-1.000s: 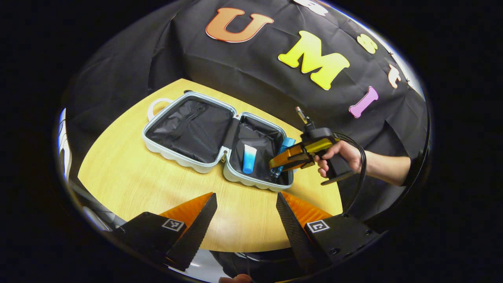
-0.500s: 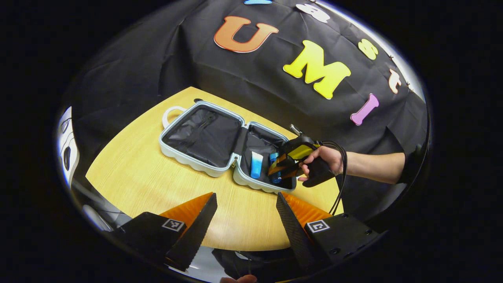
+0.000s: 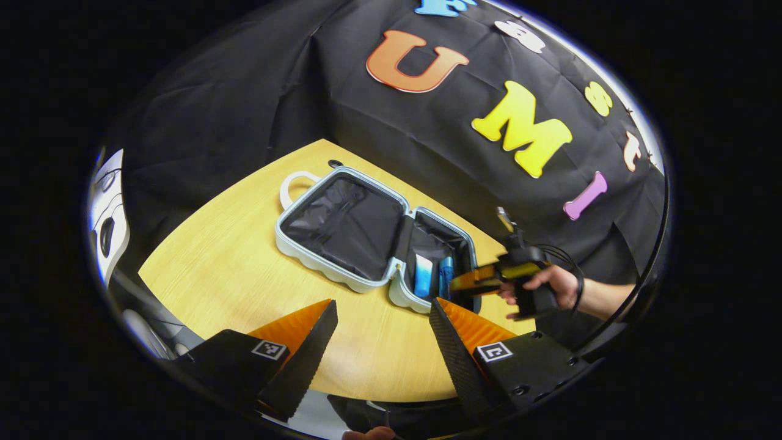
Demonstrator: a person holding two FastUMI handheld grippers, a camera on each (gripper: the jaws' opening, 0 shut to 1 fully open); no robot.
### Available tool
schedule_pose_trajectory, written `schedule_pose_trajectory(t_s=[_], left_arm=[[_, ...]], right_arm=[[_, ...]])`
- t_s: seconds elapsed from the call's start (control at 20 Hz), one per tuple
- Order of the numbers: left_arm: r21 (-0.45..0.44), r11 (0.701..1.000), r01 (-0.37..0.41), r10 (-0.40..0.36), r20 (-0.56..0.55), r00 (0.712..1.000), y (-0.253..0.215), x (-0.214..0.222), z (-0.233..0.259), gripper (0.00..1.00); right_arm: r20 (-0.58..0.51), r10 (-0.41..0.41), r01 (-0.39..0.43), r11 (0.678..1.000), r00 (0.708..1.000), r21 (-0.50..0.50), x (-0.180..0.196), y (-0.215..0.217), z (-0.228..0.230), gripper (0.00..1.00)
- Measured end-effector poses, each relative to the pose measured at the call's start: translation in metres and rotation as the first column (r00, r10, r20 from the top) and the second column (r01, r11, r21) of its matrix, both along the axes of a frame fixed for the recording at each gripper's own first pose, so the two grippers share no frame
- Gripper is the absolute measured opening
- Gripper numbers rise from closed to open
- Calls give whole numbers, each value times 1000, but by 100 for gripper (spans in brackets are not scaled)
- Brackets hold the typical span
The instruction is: First open the suitcase, pack the skin care products into it, and then close the suitcase.
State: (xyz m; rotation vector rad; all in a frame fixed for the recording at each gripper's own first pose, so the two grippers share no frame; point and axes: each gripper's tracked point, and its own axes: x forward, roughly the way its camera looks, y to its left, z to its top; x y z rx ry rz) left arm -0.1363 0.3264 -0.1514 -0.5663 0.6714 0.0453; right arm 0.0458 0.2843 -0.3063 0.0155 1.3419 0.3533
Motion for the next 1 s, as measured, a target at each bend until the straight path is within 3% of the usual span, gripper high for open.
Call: schedule_pose_trajectory(t_s=[0.1,0.15,0.25,0.35,0.4,0.45,0.55,0.8,1.0], left_arm=[[31,999,-35,35,10,999,27,21,-8,97],[45,997,-55,54,19,998,41,31,-12,97],[74,993,-90,88,28,996,70,52,-19,97],[110,990,-91,88,29,996,93,74,-32,97],[128,988,-82,80,25,997,108,87,-40,97],[140,987,-77,76,12,997,121,95,-48,97],[138,987,-77,77,4,997,139,113,-64,97],[121,987,-108,110,-14,994,182,162,-97,97],[38,984,-176,178,-63,982,206,187,-124,96]], right_arm=[[189,41,-46,999,981,22,4,-14,28,60],[286,66,-73,997,956,13,3,-25,41,66],[445,112,-114,993,888,-23,-3,-51,71,67],[548,140,-148,989,825,-30,-15,-72,97,61],[587,149,-185,983,796,1,-28,-79,107,67],[606,145,-192,981,782,13,-39,-90,112,63],[625,123,-176,984,771,23,-56,-114,117,69],[661,-45,-23,995,749,94,-70,-170,153,69],[643,-139,79,989,753,121,-74,-200,161,69]])
